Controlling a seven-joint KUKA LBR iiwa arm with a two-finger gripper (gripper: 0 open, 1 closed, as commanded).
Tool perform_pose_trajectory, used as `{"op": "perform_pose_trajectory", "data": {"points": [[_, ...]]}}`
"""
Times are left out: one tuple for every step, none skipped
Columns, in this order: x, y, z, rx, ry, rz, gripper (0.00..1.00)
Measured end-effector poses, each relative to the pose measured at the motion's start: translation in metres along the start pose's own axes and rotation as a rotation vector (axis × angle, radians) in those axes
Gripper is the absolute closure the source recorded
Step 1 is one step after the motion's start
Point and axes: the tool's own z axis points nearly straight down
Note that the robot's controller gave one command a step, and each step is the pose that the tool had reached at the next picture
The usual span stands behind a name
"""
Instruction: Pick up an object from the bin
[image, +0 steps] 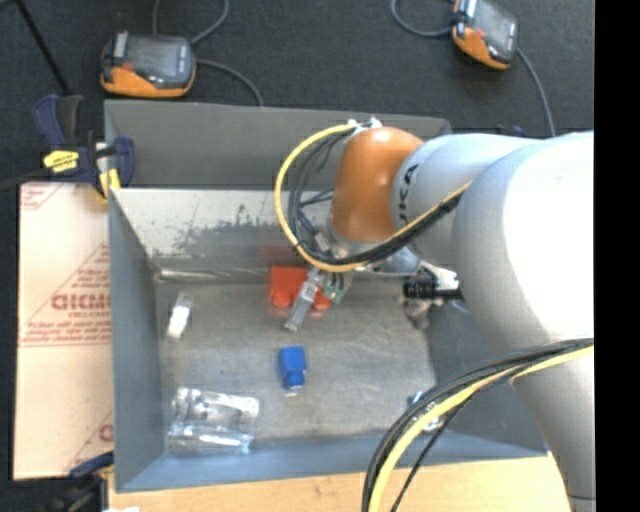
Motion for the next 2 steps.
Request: {"op": "perform_pose_trajectory", "data": {"points": [[0.0092,-0.0038,-0.0021,-0.003,0.001,0.050,0.00],[0.0077,-0.0036,-0.0044,-0.004,-0.003,0.048,1.00]]}}
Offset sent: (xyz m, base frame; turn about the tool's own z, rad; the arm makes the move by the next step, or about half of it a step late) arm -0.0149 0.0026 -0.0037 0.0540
